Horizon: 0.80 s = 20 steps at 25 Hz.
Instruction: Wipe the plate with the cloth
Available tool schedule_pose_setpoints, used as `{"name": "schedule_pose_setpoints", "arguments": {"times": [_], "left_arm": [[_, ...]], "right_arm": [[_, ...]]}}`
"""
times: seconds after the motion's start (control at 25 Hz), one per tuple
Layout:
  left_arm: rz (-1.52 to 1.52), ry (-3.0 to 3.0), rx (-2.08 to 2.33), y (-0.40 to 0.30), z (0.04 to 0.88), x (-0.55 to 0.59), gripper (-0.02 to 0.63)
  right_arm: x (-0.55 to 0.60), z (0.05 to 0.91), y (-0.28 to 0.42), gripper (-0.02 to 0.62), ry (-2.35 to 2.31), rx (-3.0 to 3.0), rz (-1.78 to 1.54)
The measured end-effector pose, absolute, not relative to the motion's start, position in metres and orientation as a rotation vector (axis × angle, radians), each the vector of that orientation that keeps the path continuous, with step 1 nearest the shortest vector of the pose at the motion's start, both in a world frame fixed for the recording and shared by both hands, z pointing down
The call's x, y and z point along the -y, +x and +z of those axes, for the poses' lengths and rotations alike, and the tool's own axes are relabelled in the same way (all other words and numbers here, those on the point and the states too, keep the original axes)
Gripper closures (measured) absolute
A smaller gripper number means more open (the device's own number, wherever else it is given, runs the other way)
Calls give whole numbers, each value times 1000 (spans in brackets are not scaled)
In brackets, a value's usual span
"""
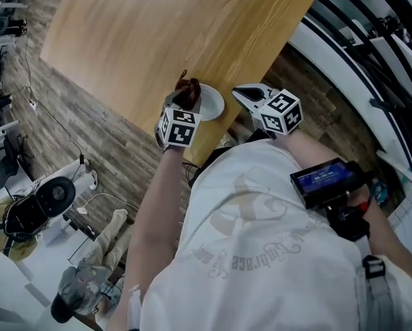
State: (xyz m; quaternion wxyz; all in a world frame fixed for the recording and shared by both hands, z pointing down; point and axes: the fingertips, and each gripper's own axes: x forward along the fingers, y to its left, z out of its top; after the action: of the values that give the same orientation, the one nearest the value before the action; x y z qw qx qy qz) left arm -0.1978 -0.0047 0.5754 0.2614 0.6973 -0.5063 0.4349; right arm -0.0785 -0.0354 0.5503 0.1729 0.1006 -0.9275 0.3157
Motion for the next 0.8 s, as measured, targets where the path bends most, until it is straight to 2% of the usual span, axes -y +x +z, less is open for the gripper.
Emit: {"name": "schedule_pose_setpoints", "arguments": {"times": [0.24, 0.8], "left_arm": [[1176, 1855, 1405, -214, 572, 6, 436], [1110, 1774, 1445, -208, 578, -69, 436]], "right_arm": [[35, 550, -80, 581, 279, 2629, 894], [15, 546, -96, 581, 146, 2641, 876]]}}
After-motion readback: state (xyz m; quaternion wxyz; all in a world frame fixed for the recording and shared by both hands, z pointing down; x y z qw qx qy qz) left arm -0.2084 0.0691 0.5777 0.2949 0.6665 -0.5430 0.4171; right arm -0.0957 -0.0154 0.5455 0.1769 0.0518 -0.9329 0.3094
